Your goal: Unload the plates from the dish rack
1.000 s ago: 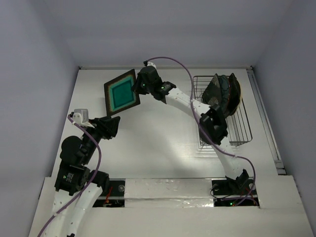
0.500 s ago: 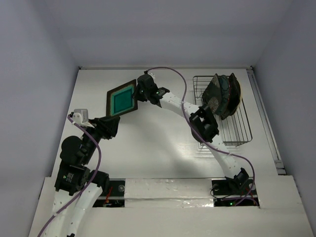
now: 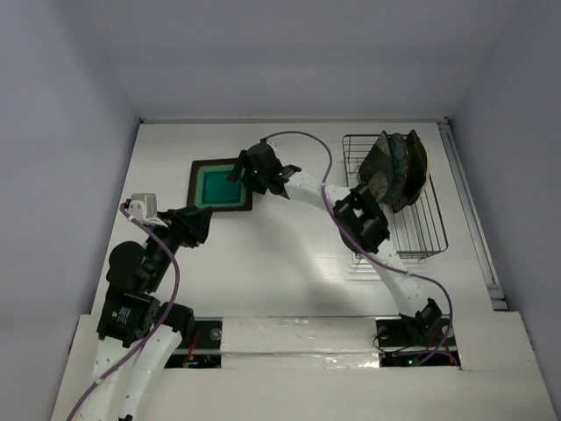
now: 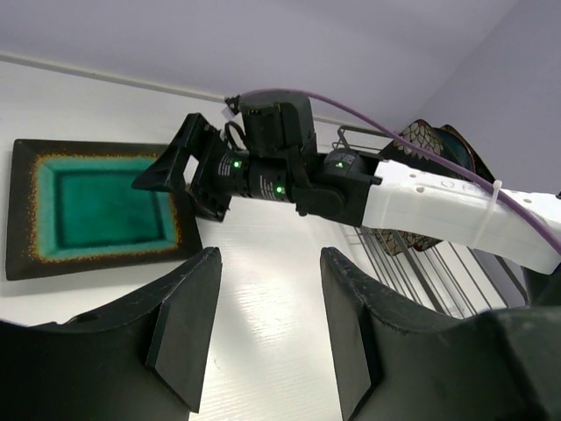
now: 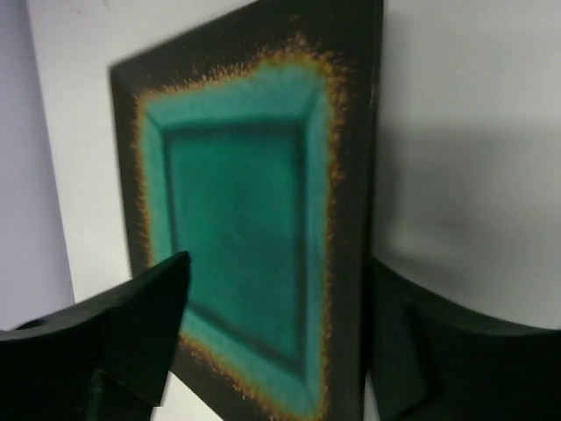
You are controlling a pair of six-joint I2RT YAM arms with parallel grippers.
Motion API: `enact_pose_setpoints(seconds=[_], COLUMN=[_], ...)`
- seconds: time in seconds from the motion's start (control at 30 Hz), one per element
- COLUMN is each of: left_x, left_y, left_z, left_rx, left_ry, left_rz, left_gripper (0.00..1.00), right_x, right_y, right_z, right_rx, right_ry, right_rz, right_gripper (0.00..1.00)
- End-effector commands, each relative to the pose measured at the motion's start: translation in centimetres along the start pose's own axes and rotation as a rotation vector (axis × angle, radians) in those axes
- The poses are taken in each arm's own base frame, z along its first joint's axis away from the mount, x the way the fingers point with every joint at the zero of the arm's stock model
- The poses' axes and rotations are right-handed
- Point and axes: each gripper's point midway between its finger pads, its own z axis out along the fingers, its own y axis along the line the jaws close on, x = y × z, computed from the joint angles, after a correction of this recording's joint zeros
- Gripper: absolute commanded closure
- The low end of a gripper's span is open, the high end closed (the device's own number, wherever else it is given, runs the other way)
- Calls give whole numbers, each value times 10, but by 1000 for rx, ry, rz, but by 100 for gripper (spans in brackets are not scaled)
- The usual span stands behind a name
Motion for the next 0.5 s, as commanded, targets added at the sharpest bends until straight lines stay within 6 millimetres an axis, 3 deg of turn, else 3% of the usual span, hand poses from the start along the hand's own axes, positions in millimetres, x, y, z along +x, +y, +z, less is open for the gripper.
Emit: enact_pose_setpoints(seconds=[0.0,0.2,0.47], left_x=[-5,-5,-5], left_y=[-2,-3,-3], left_z=[3,2,2], left_rx=[13,18,17], left_ry=[-23,-26,-25], left_rz=[5,6,7], left_gripper=[54,54,54], right_x=[-44,-36,-67], right_y=[64,49,30], right_z=[-40,-40,-64], right_rx=[-147,-111,56], right_ry=[-111,-97,-207], right_rz=[8,12,-93], right_gripper=[18,9,1])
